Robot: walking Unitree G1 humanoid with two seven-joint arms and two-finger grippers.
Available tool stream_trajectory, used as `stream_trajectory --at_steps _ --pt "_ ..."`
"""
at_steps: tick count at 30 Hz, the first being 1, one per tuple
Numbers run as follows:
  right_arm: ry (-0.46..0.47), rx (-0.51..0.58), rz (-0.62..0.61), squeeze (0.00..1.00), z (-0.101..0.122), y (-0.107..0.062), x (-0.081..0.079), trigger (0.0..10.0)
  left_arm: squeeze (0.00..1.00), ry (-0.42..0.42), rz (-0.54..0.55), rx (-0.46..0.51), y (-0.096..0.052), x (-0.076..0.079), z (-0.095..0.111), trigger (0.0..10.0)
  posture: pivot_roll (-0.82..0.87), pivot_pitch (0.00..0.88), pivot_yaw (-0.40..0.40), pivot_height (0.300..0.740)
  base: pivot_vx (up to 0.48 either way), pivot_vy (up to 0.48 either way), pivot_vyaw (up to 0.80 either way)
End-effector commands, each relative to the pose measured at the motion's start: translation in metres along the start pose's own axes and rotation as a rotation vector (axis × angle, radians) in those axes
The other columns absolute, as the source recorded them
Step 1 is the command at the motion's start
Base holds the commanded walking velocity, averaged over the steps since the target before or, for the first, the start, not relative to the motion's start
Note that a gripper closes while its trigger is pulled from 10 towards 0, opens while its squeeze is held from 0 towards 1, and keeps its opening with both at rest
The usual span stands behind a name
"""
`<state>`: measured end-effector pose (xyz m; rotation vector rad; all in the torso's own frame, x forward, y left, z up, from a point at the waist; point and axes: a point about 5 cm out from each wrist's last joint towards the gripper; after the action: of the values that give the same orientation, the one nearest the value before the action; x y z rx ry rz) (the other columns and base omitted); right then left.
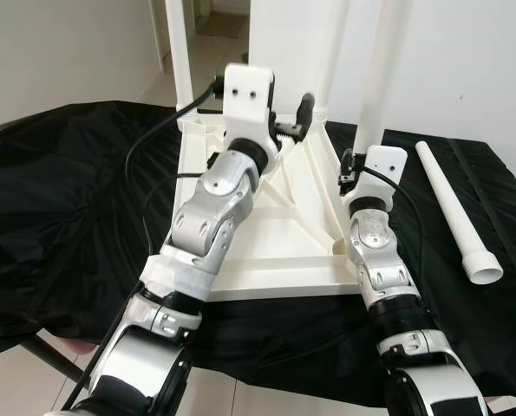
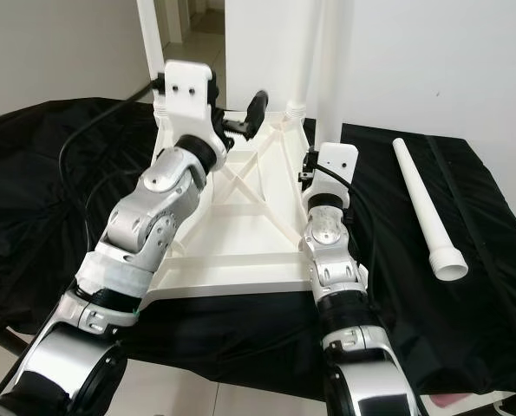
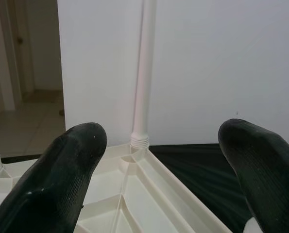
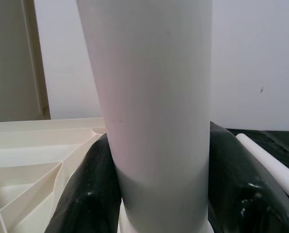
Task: Building children table
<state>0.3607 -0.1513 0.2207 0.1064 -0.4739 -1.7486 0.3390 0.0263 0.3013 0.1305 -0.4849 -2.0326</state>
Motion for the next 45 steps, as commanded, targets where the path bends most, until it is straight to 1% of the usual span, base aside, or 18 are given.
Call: stream_trajectory --at_steps 1,5,6,7,9,12,13,14,18,19,22,24,26,28,32,36,41,45 --pt "-0.001 0.011 0.005 0.0 0.005 -0.002 0.004 10.0 0.0 0.028 -0.232 -0.005 -0.004 0.017 0.001 10.0 0.01 0.037 -0.006 0.74 0.0 0.0 0.0" --pt "0.014 0.009 0.042 0.0 0.006 -0.015 0.008 10.0 0.0 0.052 -0.315 -0.044 -0.019 0.023 -0.013 10.0 0.0 0.043 0.011 0.74 0.0 0.0 0.0" --pt "0.014 0.009 0.042 0.0 0.006 -0.015 0.008 10.0 0.0 0.052 -0.315 -0.044 -0.019 0.023 -0.013 10.0 0.0 0.043 0.011 0.74 0.0 0.0 0.0" --pt "0.029 0.009 0.062 0.0 0.007 -0.021 0.01 10.0 0.0 0.082 -0.358 -0.051 -0.028 0.025 -0.017 10.0 0.0 0.043 0.014 0.74 0.0 0.0 0.0" --pt "0.033 0.008 0.067 0.0 0.007 -0.023 0.012 10.0 0.0 0.091 -0.371 -0.058 -0.031 0.026 -0.019 10.0 0.0 0.043 0.014 0.74 0.0 0.0 0.0" --pt "0.047 0.003 0.099 0.0 0.006 -0.03 0.018 10.0 0.0 0.115 -0.43 -0.094 -0.042 0.028 -0.027 10.0 0.0 0.048 0.021 0.74 0.0 0.0 0.0" --pt "0.038 0.008 0.116 0.0 0.006 -0.033 0.021 10.0 0.0 0.123 -0.457 -0.11 -0.047 0.027 -0.03 10.0 0.0 0.05 0.024 0.74 0.0 0.0 0.0" --pt "0.038 0.008 0.116 0.0 0.006 -0.033 0.021 10.0 0.0 0.123 -0.457 -0.11 -0.047 0.027 -0.03 10.0 0.0 0.05 0.024 0.74 0.0 0.0 0.0" --pt "0.035 -0.003 0.138 0.0 0.007 -0.04 0.027 10.0 0.0 0.138 -0.511 -0.143 -0.059 0.026 -0.036 10.0 0.0 0.055 0.025 0.74 0.0 0.0 0.0" --pt "0.036 -0.01 0.142 0.0 0.007 -0.042 0.029 10.0 0.0 0.142 -0.539 -0.162 -0.064 0.026 -0.038 10.0 -0.01 0.059 0.029 0.74 0.0 0.0 0.0" --pt "0.036 -0.015 0.144 0.0 0.007 -0.044 0.031 10.0 0.0 0.144 -0.558 -0.177 -0.068 0.025 -0.04 10.0 -0.01 0.062 0.031 0.74 0.0 0.0 0.0" --pt "0.05 -0.029 0.142 0.0 0.008 -0.049 0.037 10.0 0.0 0.15 -0.606 -0.223 -0.078 0.021 -0.048 10.0 -0.01 0.065 0.036 0.74 0.0 0.0 0.0" --pt "0.074 -0.038 0.138 0.0 0.008 -0.052 0.04 10.0 0.0 0.153 -0.63 -0.258 -0.083 0.02 -0.054 10.0 -0.02 0.065 0.039 0.74 0.0 0.0 0.0" --pt "0.074 -0.038 0.138 0.0 0.008 -0.052 0.04 10.0 0.0 0.153 -0.63 -0.258 -0.083 0.02 -0.054 10.0 -0.02 0.065 0.039 0.74 0.0 0.0 0.0" --pt "0.098 -0.059 0.124 0.0 0.008 -0.06 0.045 10.0 0.0 0.14 -0.661 -0.303 -0.09 0.021 -0.061 10.0 -0.02 0.065 0.039 0.74 0.0 0.0 0.0" --pt "0.104 -0.094 0.127 0.0 0.007 -0.081 0.047 10.0 0.0 0.099 -0.685 -0.367 -0.097 0.024 -0.073 10.0 -0.03 0.072 0.036 0.74 0.0 0.0 0.0" --pt "0.086 -0.132 0.147 0.0 0.004 -0.095 0.046 10.0 0.0 0.094 -0.718 -0.371 -0.099 0.025 -0.072 10.0 -0.04 0.077 0.039 0.74 0.0 0.0 0.0" --pt "0.078 -0.149 0.161 0.0 0.002 -0.102 0.046 10.0 0.0 0.09 -0.73 -0.362 -0.098 0.026 -0.07 10.0 -0.04 0.077 0.04 0.74 0.0 0.0 0.0"
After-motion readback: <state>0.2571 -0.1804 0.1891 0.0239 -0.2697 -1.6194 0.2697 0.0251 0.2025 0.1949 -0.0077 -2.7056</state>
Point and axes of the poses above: a point about 5 cm out from each wrist's last joint towards the gripper, its own y axis pointing out of the wrist towards the gripper, its own z axis along the axis of the wrist's last joint, x = y × z, and after that the axes turned 6 degrees about -y, right-handed
